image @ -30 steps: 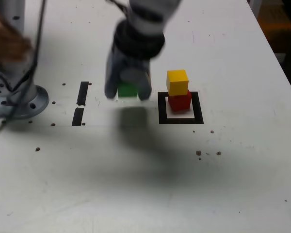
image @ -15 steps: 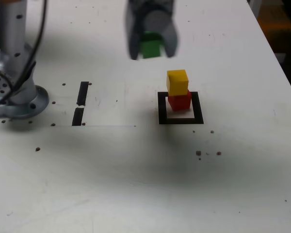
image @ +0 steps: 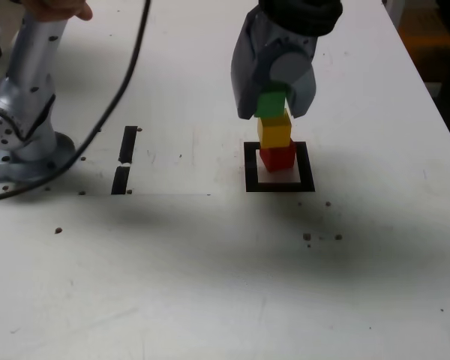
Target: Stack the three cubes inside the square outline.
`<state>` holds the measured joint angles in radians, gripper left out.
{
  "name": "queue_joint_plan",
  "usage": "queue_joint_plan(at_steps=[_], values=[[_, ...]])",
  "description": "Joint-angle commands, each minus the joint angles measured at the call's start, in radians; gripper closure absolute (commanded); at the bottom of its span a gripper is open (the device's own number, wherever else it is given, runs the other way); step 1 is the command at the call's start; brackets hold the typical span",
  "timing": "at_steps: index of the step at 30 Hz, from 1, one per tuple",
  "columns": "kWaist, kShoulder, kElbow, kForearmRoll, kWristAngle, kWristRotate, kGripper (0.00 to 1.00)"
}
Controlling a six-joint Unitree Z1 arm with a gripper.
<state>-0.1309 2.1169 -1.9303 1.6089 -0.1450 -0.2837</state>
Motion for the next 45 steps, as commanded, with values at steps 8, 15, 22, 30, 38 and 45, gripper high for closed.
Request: queue_joint_plan(at_steps=[8, 15, 22, 30, 38, 45], values=[[0.022, 0.022, -0.025, 0.009, -0.003, 0.009, 0.81], [0.028, 0.045, -0.042, 0.007, -0.001, 0.017, 0.81], [0.03, 0.062, -0.047, 0.006, 0.001, 0.019, 0.76], [0.03, 0.072, -0.056, 0.002, -0.001, 0.018, 0.51], [0.03, 0.075, -0.057, 0.001, -0.002, 0.001, 0.01], [0.03, 0.058, -0.059, 0.004, 0.007, -0.003, 0.0]])
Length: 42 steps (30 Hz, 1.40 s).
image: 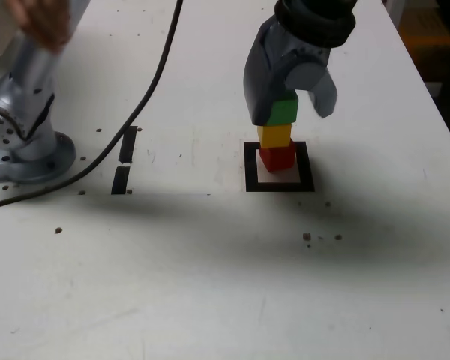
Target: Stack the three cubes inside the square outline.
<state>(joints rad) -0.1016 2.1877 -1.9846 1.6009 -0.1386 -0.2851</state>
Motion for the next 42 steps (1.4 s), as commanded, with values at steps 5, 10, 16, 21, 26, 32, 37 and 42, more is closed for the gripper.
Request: queue_joint_plan(at_steps=[5, 10, 16, 21, 26, 32, 37, 42], values=[[0.001, -0.075, 0.006, 0.014, -0.003, -0.005, 0.0], [0.001, -0.154, 0.045, 0.009, -0.012, 0.002, 0.0], [0.001, -0.275, 0.135, -0.02, -0.005, 0.014, 0.0], [0.001, -0.379, 0.292, -0.069, -0.002, 0.043, 0.0], [0.001, -0.528, 0.584, -0.247, 0.022, 0.085, 0.0], [0.001, -0.645, 0.974, -0.464, 0.025, 0.135, 0.0], [-0.003, -0.632, 1.086, -0.508, 0.006, 0.195, 0.01], [-0.015, -0.61, 1.132, -0.52, -0.009, 0.207, 0.01]])
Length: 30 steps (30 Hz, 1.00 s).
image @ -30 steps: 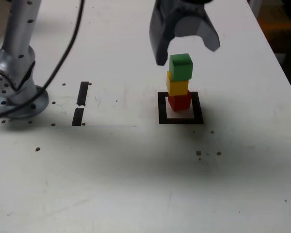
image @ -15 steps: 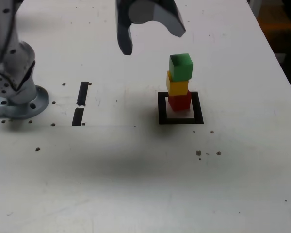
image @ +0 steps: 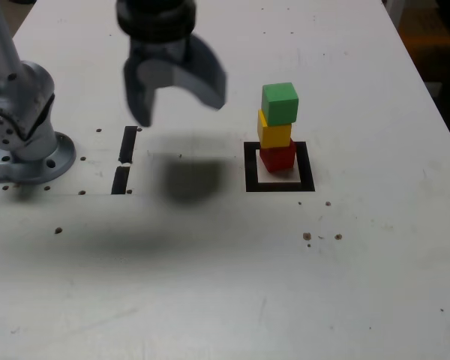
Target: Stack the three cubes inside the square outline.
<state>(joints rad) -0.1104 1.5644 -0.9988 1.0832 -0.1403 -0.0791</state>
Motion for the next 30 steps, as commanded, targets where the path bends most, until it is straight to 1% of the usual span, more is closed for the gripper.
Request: queue_joint_plan(at_steps=[1, 4, 6, 10, 13, 19, 23, 30], values=[[-0.007, 0.024, 0.153, -0.003, -0.016, 0.003, 0.01], [-0.009, 0.058, 0.174, -0.004, -0.048, 0.012, 0.01], [-0.009, 0.068, 0.185, -0.006, -0.061, 0.018, 0.01], [-0.023, 0.056, 0.19, -0.027, -0.052, 0.02, 0.01], [-0.035, 0.051, 0.187, -0.035, -0.056, 0.012, 0.01], [-0.04, 0.054, 0.183, -0.024, -0.068, 0.001, 0.01], [-0.04, 0.079, 0.185, -0.014, -0.062, 0.001, 0.01], [-0.04, 0.081, 0.199, 0.004, -0.052, 0.001, 0.01]])
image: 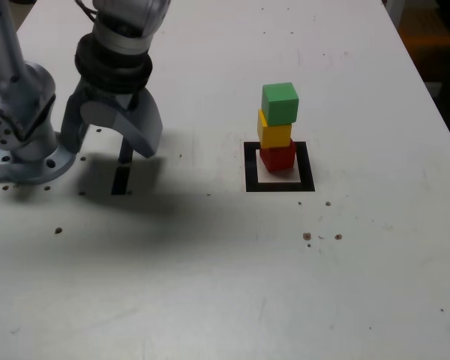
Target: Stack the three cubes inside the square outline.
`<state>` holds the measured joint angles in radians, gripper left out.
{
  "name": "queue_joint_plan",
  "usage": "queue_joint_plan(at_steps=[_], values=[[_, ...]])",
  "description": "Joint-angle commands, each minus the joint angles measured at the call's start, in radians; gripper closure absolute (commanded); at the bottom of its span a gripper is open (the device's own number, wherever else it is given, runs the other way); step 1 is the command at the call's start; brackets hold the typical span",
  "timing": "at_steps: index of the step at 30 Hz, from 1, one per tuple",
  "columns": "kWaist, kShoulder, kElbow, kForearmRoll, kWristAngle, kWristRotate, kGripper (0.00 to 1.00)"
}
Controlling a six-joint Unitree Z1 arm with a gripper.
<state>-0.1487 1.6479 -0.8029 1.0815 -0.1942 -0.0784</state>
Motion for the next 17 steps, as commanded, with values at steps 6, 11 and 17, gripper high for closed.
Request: queue_joint_plan(at_steps=[6, 11, 17], values=[[-0.002, -0.005, -0.001, 0.029, 0.004, -0.014, 0.01], [-0.002, -0.004, -0.001, 0.03, 0.005, -0.021, 0.01], [-0.002, -0.001, 0.004, 0.034, 0.004, -0.024, 0.01]])
